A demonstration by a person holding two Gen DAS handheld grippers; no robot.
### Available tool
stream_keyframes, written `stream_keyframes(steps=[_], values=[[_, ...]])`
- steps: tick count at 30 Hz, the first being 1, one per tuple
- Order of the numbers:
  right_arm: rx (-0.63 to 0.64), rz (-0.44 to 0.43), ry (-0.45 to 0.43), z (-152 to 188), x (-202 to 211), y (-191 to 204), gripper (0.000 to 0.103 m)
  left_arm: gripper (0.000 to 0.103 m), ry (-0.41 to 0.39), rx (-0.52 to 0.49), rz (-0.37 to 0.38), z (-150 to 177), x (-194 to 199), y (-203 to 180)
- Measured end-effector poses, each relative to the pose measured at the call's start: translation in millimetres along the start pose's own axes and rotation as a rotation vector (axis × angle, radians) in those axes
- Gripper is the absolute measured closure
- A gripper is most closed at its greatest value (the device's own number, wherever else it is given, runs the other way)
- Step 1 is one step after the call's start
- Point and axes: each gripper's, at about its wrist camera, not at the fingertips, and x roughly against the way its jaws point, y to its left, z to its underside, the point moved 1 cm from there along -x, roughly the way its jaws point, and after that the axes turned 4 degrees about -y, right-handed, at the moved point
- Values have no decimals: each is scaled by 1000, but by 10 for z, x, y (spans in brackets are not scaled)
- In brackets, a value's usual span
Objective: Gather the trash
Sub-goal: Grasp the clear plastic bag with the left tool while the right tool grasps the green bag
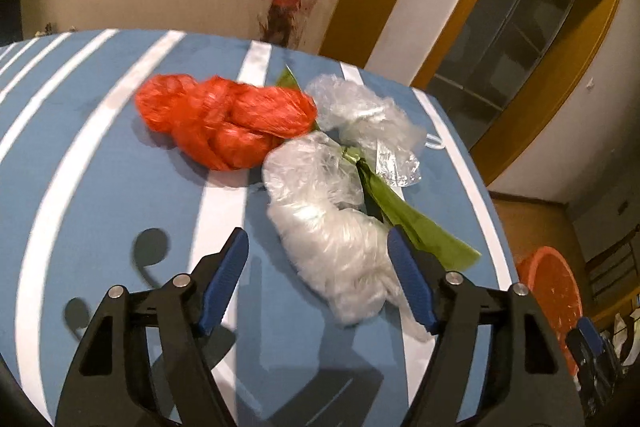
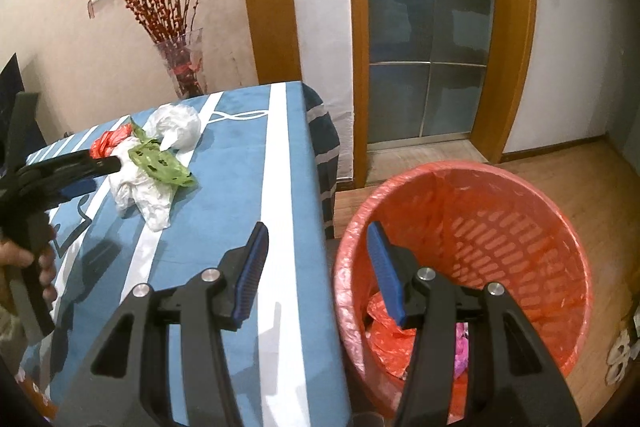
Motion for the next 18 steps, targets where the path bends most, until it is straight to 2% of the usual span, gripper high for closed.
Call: stream_keyframes(steps=[3, 6, 9, 18], values=[[14, 1, 5, 14, -31, 45, 52, 41, 38, 3, 4, 23, -152, -36], [23, 1, 14, 25, -59, 80, 52, 56, 35, -29, 19, 64, -165, -135], [31, -3, 16, 29, -64, 134, 52, 63, 19, -62, 20, 94, -143, -195], [70, -56, -3, -63, -47, 450, 52, 65, -69, -202, -33, 224, 343, -93]])
